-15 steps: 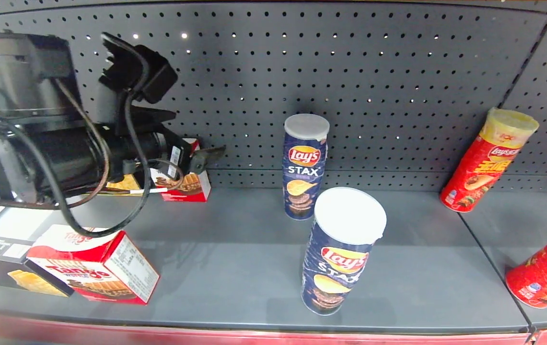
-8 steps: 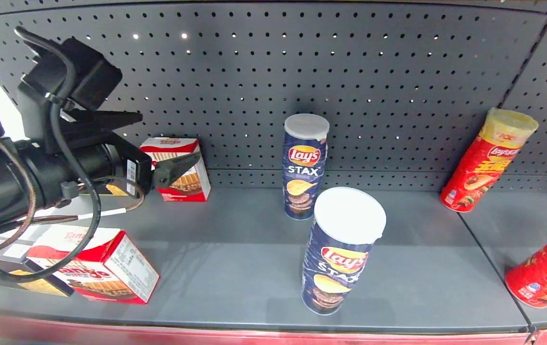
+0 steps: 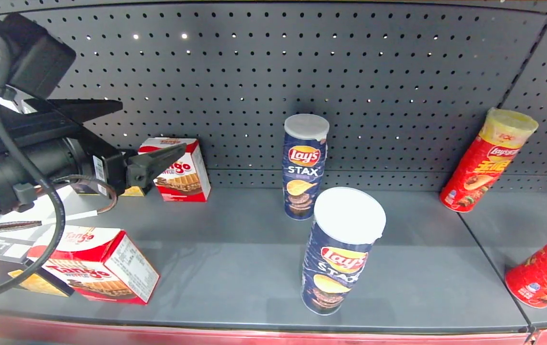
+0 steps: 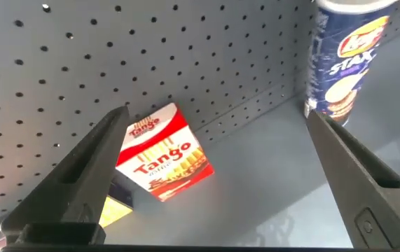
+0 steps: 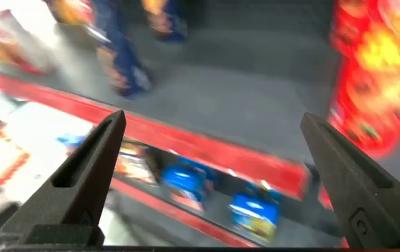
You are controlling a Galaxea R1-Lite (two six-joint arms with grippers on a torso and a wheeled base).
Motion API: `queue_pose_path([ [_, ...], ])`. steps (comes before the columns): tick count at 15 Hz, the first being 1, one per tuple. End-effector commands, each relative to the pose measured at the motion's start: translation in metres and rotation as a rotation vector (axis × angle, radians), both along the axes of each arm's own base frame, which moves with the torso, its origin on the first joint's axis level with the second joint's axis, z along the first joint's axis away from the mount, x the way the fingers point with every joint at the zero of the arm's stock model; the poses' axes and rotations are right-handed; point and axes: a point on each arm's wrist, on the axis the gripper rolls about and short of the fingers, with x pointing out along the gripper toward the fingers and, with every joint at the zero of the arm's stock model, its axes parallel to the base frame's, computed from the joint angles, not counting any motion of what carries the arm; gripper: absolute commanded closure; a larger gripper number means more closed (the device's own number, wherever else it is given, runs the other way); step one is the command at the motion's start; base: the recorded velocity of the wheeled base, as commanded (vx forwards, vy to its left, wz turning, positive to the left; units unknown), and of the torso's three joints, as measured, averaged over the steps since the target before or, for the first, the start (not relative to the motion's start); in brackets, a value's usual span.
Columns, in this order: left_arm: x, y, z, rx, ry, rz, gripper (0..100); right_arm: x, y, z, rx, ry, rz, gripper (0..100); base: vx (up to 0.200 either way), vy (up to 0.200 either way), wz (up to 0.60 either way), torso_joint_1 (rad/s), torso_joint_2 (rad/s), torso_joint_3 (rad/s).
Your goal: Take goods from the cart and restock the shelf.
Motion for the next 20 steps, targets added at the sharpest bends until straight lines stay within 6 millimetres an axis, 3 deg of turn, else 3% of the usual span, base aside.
queue_pose_path([
  [1, -0.006, 0.003, 0.003, -0.008, -0.016, 0.0, 0, 0.019, 0.012, 0.049, -0.03, 0.091, 0.127, 0, 0.0, 0.0, 0.0, 0.0, 0.0, 0.0],
  [4, -0.006, 0.003, -0.001, -0.013, 0.001, -0.017, 0, 0.048, 0.03, 0.07, -0.116, 0.177, 0.333, 0, 0.0, 0.0, 0.0, 0.0, 0.0, 0.0],
  [9, -0.016, 0.007, -0.019, -0.011, 0.051, -0.022, 0, 0.078, 0.055, 0.061, -0.261, 0.287, 0.474, 0, 0.0, 0.0, 0.0, 0.0, 0.0, 0.0],
  [15, -0.02, 0.008, -0.021, -0.056, 0.014, -0.025, 0, 0.117, 0.093, 0.06, -0.303, 0.275, 0.407, 0, 0.0, 0.0, 0.0, 0.0, 0.0, 0.0],
  [20, -0.026, 0.01, -0.015, -0.067, -0.01, -0.026, 0, 0.128, 0.101, 0.055, -0.345, 0.317, 0.339, 0, 0.0, 0.0, 0.0, 0.0, 0.0, 0.0],
])
